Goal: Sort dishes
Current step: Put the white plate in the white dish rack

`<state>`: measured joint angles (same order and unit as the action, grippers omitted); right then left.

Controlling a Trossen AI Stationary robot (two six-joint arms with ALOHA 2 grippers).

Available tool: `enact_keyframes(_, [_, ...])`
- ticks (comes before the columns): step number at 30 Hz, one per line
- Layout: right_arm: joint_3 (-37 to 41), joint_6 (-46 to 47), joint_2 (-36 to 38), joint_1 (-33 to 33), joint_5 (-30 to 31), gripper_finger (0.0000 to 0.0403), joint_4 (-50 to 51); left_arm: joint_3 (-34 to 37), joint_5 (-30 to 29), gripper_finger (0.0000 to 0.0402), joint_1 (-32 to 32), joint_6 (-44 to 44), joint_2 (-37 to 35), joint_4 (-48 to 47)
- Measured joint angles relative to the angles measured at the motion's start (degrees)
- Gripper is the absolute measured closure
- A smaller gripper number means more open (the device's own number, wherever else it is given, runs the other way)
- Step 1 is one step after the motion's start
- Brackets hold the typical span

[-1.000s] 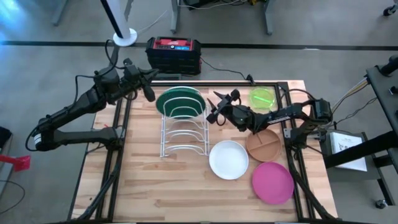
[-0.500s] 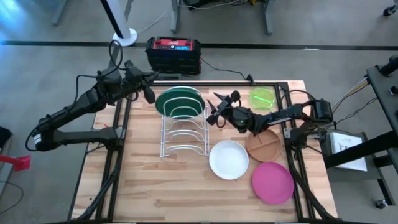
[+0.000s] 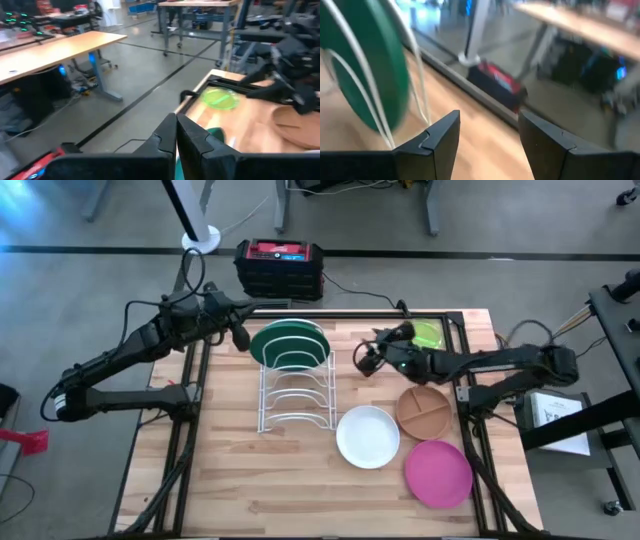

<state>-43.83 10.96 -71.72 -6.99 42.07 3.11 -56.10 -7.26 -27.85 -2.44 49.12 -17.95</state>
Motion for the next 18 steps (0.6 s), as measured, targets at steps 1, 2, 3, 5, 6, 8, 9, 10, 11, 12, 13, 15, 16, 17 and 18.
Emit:
enact_keyframes(1, [0.0,2.5,1.7,-0.1,-0.2,0.0210,4.3,0.0,0.9,0.0401,0.4,0.1,0.0,-0.1])
enact_keyframes(2, [0.0,4.9,3.3,-0.1,-0.7,0.0210,8.2,0.0,1.7,0.0401,0.8,0.2,0.0,-0.2])
enact_keyframes(3, [0.0,7.0,4.9,-0.1,-1.6,0.0210,12.0,0.0,2.7,0.0401,1.2,0.5,0.0,-0.2])
enact_keyframes(5, [0.0,10.9,7.8,-0.1,-4.8,0.0210,18.3,0.0,4.5,0.0401,2.2,1.0,0.1,-0.2])
enact_keyframes(6, [0.0,12.5,9.0,-0.1,-6.5,0.0210,21.0,0.0,5.2,0.0401,2.7,1.3,0.2,-0.2])
enact_keyframes(8, [0.0,15.5,11.1,-0.1,-9.7,0.0210,26.3,0.0,5.7,0.0401,3.8,1.8,0.4,-0.3])
enact_keyframes(9, [0.0,16.5,11.9,-0.1,-10.9,0.0210,28.4,0.0,5.8,0.0401,4.5,2.0,0.5,-0.6])
enact_keyframes(10, [0.0,17.3,12.6,-0.1,-12.0,0.0210,30.2,0.0,5.9,0.0401,5.1,2.0,0.6,-1.0])
enact_keyframes(11, [0.0,17.9,13.0,-0.1,-12.9,0.0210,31.9,0.0,5.9,0.0401,5.8,2.1,0.8,-1.2])
enact_keyframes(12, [0.0,18.0,13.4,-0.1,-14.3,0.0210,33.3,0.0,5.9,0.0401,6.4,2.1,1.0,-1.6])
enact_keyframes(13, [0.0,18.0,13.6,-0.2,-16.0,0.0210,34.1,0.0,6.0,0.0401,7.1,2.4,1.1,-1.8])
enact_keyframes(15, [0.0,18.0,13.6,-0.1,-19.4,0.0210,35.3,0.0,6.0,0.0401,8.3,3.0,1.6,-2.1])
enact_keyframes(16, [0.0,18.0,13.5,-0.1,-20.4,0.0210,35.8,0.0,6.0,0.0401,8.9,3.1,1.8,-2.1])
enact_keyframes(17, [0.0,18.0,13.2,-0.1,-21.3,0.0210,36.3,0.0,6.0,0.0401,9.4,3.2,2.1,-2.2])
enact_keyframes(18, [0.0,18.1,12.8,-0.1,-22.1,0.0210,37.2,0.0,6.1,0.0401,10.0,3.2,2.3,-2.3])
